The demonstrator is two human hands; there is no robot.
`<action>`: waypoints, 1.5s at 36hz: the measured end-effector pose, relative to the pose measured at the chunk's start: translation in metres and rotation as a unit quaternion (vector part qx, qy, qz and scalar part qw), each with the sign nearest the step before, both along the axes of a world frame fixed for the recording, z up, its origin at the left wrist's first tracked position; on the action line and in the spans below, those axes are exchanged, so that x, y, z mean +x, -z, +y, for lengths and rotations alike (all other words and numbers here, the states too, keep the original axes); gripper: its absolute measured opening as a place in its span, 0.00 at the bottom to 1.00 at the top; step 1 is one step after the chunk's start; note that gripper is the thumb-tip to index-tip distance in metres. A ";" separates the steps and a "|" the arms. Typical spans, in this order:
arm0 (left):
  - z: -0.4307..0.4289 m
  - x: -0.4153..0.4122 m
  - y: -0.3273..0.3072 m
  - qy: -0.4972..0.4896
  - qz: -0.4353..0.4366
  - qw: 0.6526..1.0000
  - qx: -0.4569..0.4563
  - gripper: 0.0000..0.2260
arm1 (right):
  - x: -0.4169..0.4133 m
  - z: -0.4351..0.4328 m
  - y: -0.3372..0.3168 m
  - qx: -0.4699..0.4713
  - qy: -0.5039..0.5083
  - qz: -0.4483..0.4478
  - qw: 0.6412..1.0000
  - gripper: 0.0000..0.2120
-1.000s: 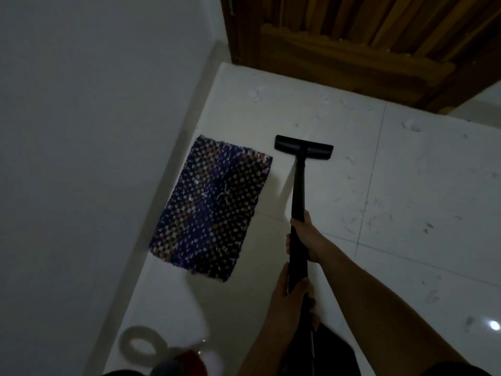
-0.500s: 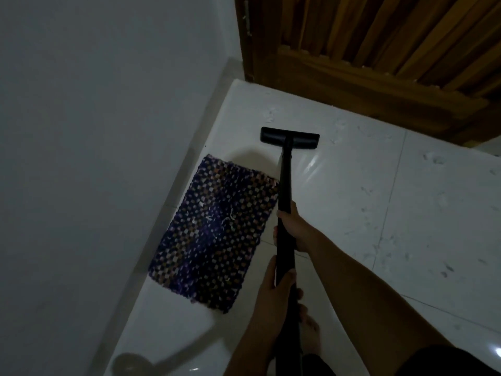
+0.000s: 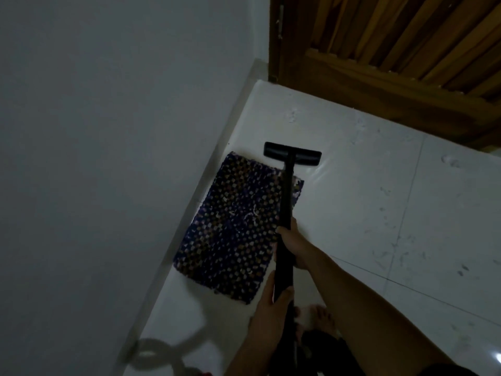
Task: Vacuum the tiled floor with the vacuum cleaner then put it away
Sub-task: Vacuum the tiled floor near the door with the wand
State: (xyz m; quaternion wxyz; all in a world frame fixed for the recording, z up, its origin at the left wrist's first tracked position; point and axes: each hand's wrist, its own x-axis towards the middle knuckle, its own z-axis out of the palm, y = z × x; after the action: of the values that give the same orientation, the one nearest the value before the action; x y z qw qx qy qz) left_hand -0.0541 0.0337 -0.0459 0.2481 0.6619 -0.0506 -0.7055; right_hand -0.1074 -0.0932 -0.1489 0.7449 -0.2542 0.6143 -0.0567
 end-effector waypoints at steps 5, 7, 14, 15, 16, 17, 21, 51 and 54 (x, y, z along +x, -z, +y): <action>-0.012 0.027 -0.008 -0.018 0.027 0.999 -0.029 0.17 | 0.027 -0.004 0.011 -0.003 0.012 0.026 1.000 0.29; -0.019 0.031 -0.003 -0.032 0.024 0.999 -0.025 0.17 | 0.033 -0.013 0.015 -0.005 0.011 0.032 0.999 0.29; -0.072 0.034 0.010 -0.053 0.017 0.998 -0.028 0.16 | 0.040 -0.071 0.018 -0.024 -0.013 0.031 0.999 0.30; -0.081 0.033 0.013 -0.048 0.016 0.998 -0.033 0.15 | 0.040 -0.081 0.017 -0.025 -0.011 0.026 0.999 0.30; -0.089 0.032 0.015 -0.044 0.017 0.998 -0.040 0.14 | 0.041 -0.091 0.015 -0.024 -0.010 0.024 0.999 0.30; -0.099 0.031 0.015 -0.042 0.019 0.998 -0.043 0.14 | 0.041 -0.100 0.016 -0.021 -0.012 0.026 0.999 0.30; -0.135 0.030 0.019 -0.070 0.035 0.996 -0.040 0.16 | 0.045 -0.136 0.018 -0.035 -0.036 0.034 0.998 0.29; -0.176 0.046 -0.008 0.009 0.016 0.999 -0.046 0.16 | 0.046 -0.164 -0.004 -0.015 -0.001 0.037 0.999 0.30; -0.144 0.042 -0.018 0.029 0.028 0.999 -0.021 0.15 | 0.036 -0.128 -0.014 -0.013 0.020 0.033 0.999 0.30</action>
State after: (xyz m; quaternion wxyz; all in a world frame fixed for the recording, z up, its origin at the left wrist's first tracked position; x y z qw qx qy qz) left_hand -0.0117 -0.1103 -0.0274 0.2429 0.6346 -0.0777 -0.7295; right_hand -0.0713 -0.2212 -0.1344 0.7199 -0.2530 0.6424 -0.0711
